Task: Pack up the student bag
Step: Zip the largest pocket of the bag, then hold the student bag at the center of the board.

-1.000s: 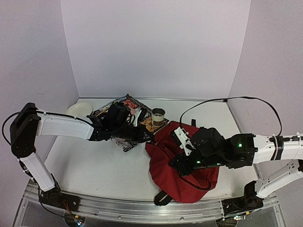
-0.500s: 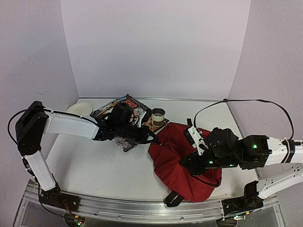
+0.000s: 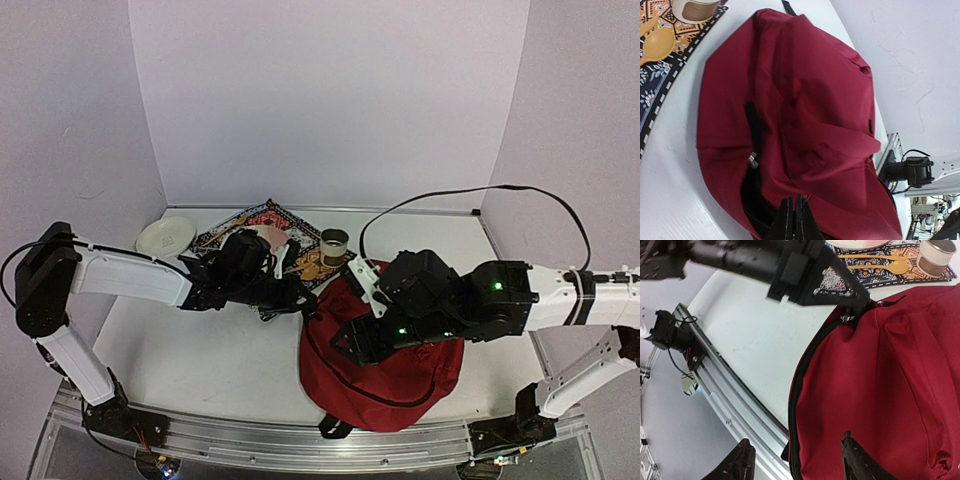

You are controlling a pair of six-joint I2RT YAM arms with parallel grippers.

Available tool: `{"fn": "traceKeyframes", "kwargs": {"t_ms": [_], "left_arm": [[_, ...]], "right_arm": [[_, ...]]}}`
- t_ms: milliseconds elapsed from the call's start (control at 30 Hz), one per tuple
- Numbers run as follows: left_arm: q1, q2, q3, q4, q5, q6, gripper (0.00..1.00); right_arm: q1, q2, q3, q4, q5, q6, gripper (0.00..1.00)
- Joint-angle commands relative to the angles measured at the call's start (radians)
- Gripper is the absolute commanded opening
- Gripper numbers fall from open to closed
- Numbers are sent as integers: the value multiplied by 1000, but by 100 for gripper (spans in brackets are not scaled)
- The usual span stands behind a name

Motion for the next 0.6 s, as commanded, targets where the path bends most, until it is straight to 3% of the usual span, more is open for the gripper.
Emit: {"fn": "traceKeyframes", "kwargs": {"t_ms": [0, 300, 567], "left_arm": [[-52, -99, -22, 49, -32, -53, 0], [-101, -178, -50, 66, -37, -95, 0], [-110, -228, -106, 133, -46, -198, 0]], "right_arm": [[0, 91, 92, -37, 86, 40, 59], [-1, 283, 221, -30, 166, 115, 60], [1, 364, 206, 47, 174, 212, 61]]}}
